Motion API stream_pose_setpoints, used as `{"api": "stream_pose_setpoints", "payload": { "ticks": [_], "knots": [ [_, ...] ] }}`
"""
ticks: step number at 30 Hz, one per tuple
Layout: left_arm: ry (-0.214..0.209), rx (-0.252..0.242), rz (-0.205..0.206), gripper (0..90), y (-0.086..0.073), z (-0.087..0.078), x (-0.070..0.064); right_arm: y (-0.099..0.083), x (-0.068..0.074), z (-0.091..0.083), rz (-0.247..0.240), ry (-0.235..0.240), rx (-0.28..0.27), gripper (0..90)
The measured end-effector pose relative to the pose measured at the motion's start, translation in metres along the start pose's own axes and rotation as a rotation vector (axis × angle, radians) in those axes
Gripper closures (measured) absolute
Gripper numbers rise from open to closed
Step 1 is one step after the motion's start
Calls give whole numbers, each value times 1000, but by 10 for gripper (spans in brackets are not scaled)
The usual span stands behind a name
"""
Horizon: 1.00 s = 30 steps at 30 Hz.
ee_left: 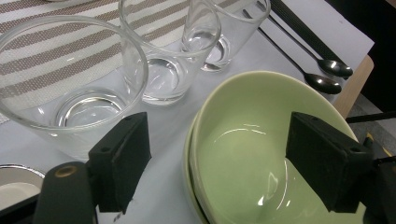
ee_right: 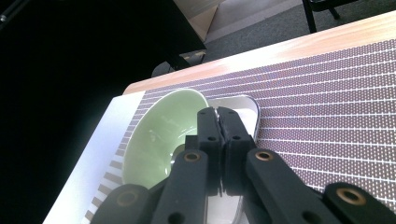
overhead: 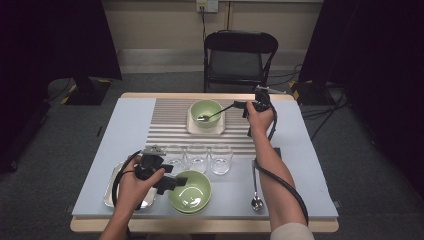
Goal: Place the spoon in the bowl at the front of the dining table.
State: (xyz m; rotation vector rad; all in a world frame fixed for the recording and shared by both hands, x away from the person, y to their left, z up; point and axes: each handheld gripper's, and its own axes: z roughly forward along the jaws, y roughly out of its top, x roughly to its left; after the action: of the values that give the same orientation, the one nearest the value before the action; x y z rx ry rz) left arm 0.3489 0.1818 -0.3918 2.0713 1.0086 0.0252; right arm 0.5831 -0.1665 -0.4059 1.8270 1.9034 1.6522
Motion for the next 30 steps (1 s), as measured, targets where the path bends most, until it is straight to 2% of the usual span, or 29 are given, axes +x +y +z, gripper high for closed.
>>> {"api": "stream_pose_setpoints", "payload": {
  "ticks": [11,20,25,30],
  "knots": [
    [2,-4,4,217,0,-1,-1,-3,0,-4,2,1,0,806],
    [5,-1,8,217,1,-2,-1,-3,-2,-10,0,-2,-2,624],
    [4,0,11,217,1,-1,-2,-2,-3,-15,-11,-6,1,569],
    [4,3,11,217,1,0,-2,-1,-3,-19,-41,-19,5,492]
  ]
}}
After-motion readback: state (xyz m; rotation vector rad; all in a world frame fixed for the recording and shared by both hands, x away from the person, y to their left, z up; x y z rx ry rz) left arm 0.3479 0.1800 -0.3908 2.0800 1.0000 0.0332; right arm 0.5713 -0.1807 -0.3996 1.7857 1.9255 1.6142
